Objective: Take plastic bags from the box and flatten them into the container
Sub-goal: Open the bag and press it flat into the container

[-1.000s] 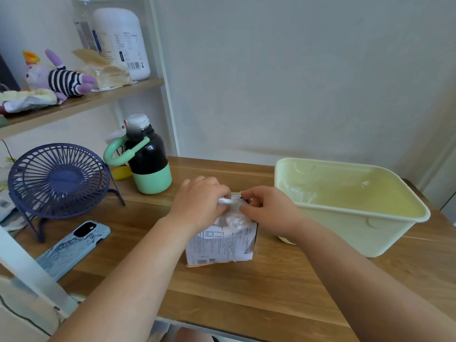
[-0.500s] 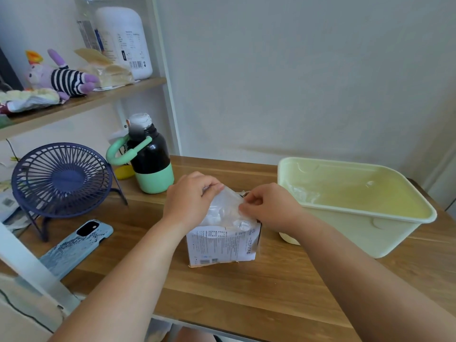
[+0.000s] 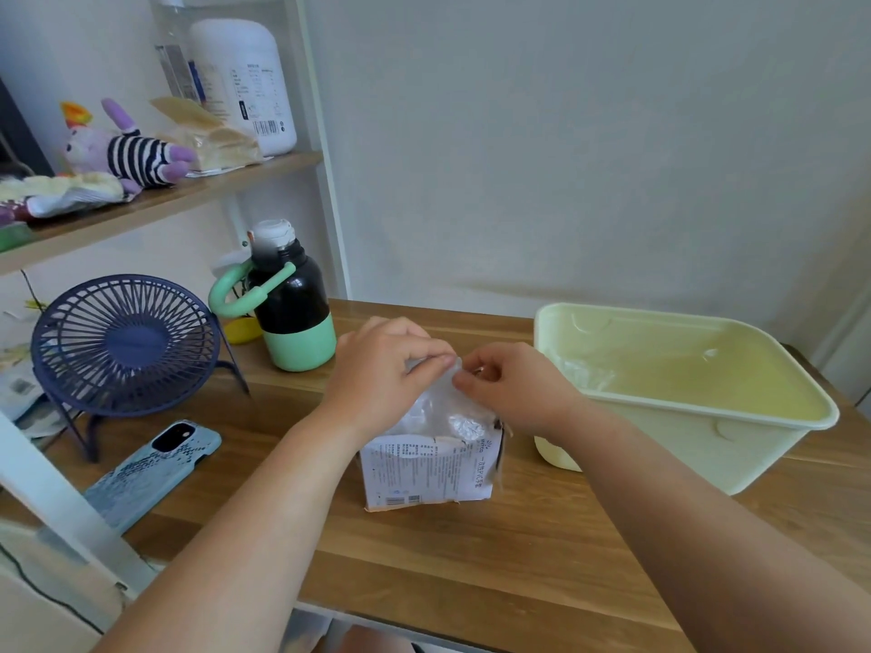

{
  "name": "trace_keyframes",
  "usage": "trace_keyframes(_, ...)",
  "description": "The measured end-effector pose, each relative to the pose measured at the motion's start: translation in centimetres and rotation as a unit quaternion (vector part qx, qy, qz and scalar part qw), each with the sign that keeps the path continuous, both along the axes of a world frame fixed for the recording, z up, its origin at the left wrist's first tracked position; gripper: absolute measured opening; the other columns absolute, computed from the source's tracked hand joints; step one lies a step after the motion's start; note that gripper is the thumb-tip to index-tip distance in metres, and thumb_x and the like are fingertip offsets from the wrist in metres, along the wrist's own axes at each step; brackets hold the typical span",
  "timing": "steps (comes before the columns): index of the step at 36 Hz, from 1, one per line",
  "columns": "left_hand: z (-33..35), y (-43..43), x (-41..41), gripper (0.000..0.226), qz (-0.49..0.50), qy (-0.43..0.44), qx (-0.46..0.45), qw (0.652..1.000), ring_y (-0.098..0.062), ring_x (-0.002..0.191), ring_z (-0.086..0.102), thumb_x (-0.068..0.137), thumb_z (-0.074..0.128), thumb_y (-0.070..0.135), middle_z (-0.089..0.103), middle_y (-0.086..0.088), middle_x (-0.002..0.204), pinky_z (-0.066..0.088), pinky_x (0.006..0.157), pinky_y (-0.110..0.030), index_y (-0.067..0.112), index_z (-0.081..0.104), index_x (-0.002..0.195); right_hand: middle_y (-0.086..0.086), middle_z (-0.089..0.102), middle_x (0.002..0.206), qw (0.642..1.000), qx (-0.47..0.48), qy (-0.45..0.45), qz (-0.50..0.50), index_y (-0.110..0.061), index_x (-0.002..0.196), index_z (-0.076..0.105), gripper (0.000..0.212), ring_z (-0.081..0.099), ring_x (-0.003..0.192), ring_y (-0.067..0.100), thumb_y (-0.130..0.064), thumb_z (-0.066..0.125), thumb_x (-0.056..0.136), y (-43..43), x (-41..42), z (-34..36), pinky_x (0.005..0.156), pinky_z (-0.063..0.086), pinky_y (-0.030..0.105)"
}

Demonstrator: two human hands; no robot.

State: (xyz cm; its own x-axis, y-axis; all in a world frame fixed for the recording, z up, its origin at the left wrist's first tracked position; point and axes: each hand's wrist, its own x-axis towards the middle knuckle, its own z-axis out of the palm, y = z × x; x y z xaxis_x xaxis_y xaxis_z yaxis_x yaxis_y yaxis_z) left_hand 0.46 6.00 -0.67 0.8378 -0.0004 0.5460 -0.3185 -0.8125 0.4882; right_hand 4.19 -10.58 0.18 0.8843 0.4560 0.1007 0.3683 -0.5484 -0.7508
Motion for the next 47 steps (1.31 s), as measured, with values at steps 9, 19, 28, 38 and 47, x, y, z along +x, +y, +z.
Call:
trace_keyframes(9,-0.5,0.2,-0.4,0.073,0.008,0.106,-0.079,0.991,0.0,0.118,0.041,0.079,0.077,0.036,0.043,0.019,0.125,0.036,0.096,-0.017,0.03,0.038,0.142,-0.003,0.058,0.07,0.976,0.179,0.123,-0.026,-0.018,0.075,0.06,0.022,0.05,0.061,0.013,-0.024,0.054,0.096,-0.3,0.2,-0.1,0.059,0.04,0.026)
trace_keyframes(19,-1.0,0.2,-0.2,0.056,0.013,0.167,-0.025,0.986,-0.011,0.111,0.055,0.084,0.072,0.034,0.056,0.009,0.125,0.048,0.09,-0.033,0.026,0.048,0.133,0.008,0.054,0.077,0.844,0.486,0.195,-0.117,-0.013,0.076,0.049,0.024,0.052,0.069,0.023,-0.015,0.047,0.099,-1.1,0.5,1.8,0.067,0.043,0.037)
trace_keyframes(28,2.3,-2.1,-0.5,0.07,-0.032,0.106,-0.092,0.99,0.004,0.123,0.042,0.076,0.069,0.059,0.043,0.021,0.131,0.035,0.104,-0.023,0.031,0.049,0.138,0.007,0.059,0.083,0.825,0.513,0.166,-0.17,-0.012,0.083,0.05,0.019,0.054,0.069,0.023,-0.022,0.048,0.099,-3.9,1.2,3.8,0.058,0.051,0.03)
trace_keyframes(38,4.5,-8.0,1.1,0.014,-0.149,0.136,-0.365,0.909,0.004,0.064,0.056,0.093,0.061,0.018,0.065,0.016,0.071,0.042,0.06,-0.008,0.023,0.072,0.087,0.0,0.066,0.101,0.868,0.456,0.196,-0.013,-0.014,0.092,0.059,0.031,0.061,0.101,0.018,-0.044,0.062,0.086,-8.2,0.0,4.6,0.087,0.048,0.04)
trace_keyframes(47,5.4,-9.3,2.5,0.011,-0.148,0.129,-0.419,0.886,-0.012,0.082,0.066,0.091,0.064,0.015,0.071,0.006,0.079,0.051,0.072,-0.023,0.019,0.069,0.083,0.009,0.064,0.089,0.807,0.451,0.381,-0.018,-0.009,0.11,0.059,0.031,0.064,0.079,0.021,-0.033,0.054,0.092,-10.9,-1.0,5.9,0.062,0.057,0.029)
